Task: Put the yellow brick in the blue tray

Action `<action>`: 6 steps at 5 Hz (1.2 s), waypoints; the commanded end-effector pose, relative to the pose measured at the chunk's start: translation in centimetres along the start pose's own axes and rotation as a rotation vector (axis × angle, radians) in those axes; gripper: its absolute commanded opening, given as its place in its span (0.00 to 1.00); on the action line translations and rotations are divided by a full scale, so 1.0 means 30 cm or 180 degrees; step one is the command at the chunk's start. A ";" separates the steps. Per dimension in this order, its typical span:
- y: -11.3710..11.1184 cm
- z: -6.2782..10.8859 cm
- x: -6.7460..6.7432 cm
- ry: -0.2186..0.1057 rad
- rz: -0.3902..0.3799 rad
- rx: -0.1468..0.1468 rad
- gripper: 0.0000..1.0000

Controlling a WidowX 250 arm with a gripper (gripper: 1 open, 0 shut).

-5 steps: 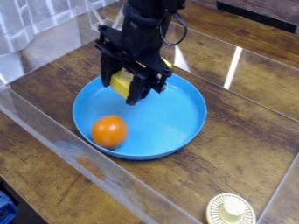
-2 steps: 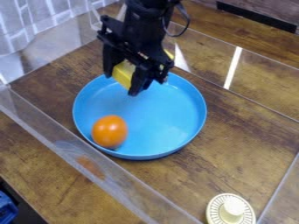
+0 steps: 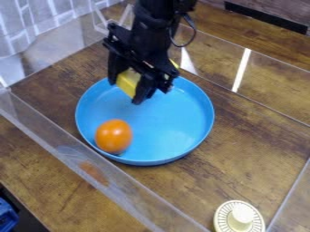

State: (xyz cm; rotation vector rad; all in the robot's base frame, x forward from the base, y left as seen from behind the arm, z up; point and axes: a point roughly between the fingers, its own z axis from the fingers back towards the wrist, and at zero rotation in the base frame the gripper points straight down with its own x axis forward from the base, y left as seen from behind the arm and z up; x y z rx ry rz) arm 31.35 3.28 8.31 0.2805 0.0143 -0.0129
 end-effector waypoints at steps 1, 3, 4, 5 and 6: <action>0.058 0.078 0.013 -0.0207 0.0080 0.0059 0.00; 0.021 0.043 0.022 -0.0200 0.0005 0.0024 1.00; 0.015 0.006 0.031 -0.0172 0.0011 0.0008 1.00; 0.009 -0.037 0.040 -0.0162 -0.0007 -0.0001 1.00; 0.005 -0.075 0.047 -0.0194 -0.0065 -0.0013 1.00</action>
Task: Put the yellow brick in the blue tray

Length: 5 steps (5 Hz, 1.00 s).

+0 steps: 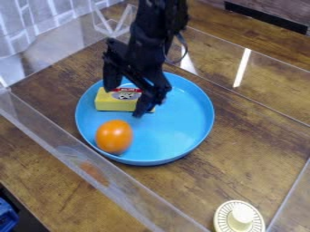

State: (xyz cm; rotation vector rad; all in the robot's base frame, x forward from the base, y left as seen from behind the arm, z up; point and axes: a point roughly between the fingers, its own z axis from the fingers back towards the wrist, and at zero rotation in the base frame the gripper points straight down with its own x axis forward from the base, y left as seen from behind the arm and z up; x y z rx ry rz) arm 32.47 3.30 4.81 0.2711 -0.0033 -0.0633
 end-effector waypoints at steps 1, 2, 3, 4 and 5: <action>0.039 0.038 0.009 -0.0156 0.0030 0.0015 1.00; 0.062 0.108 0.020 -0.0222 0.0104 -0.0008 1.00; 0.080 0.167 0.023 -0.0305 0.0135 -0.0010 1.00; 0.079 0.142 0.027 -0.0334 0.0049 -0.0024 1.00; 0.077 0.101 0.033 -0.0298 0.0044 -0.0028 1.00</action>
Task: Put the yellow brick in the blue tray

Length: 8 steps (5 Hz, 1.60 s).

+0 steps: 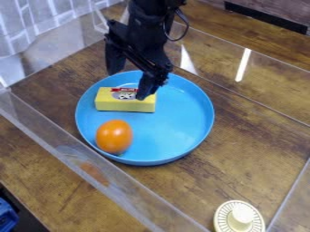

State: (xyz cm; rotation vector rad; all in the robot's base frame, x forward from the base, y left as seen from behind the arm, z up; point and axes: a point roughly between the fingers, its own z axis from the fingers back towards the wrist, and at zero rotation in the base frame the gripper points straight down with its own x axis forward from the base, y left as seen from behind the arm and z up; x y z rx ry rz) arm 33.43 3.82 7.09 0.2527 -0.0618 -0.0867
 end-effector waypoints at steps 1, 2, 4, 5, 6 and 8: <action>0.036 -0.009 0.008 -0.0067 0.0088 0.0022 1.00; 0.028 -0.052 0.013 -0.0051 0.0062 0.0023 1.00; 0.040 -0.004 0.025 -0.0082 -0.0001 0.0041 1.00; 0.043 0.010 0.029 -0.0105 -0.0013 0.0060 0.00; 0.054 0.066 0.033 -0.0145 0.0016 0.0083 0.00; 0.064 0.148 0.059 -0.0110 0.0068 0.0136 0.00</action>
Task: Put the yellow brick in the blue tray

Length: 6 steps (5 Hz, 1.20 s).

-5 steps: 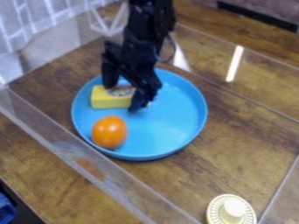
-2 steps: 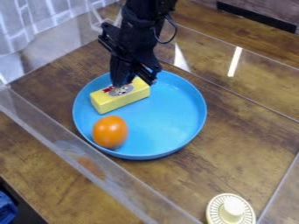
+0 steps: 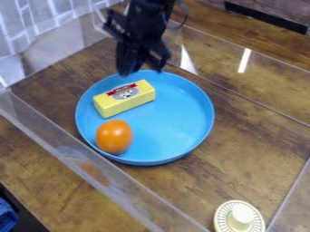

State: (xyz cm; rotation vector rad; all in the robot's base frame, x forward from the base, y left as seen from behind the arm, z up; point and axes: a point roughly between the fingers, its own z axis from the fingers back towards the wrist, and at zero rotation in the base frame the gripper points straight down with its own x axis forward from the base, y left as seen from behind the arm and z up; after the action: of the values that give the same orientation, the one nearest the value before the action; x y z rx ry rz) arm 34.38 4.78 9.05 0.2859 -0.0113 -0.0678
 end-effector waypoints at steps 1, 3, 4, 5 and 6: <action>0.021 0.137 0.044 -0.0276 0.0041 0.0033 1.00; 0.024 0.084 0.065 -0.0318 -0.0076 -0.0026 1.00; 0.027 0.044 0.075 -0.0352 -0.0173 -0.0060 1.00; 0.032 0.008 0.085 -0.0368 -0.0240 -0.0084 1.00; 0.041 -0.030 0.093 -0.0394 -0.0304 -0.0105 1.00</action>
State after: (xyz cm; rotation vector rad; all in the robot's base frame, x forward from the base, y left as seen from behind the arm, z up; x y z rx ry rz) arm 37.12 5.21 7.00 0.2407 -0.0760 -0.2048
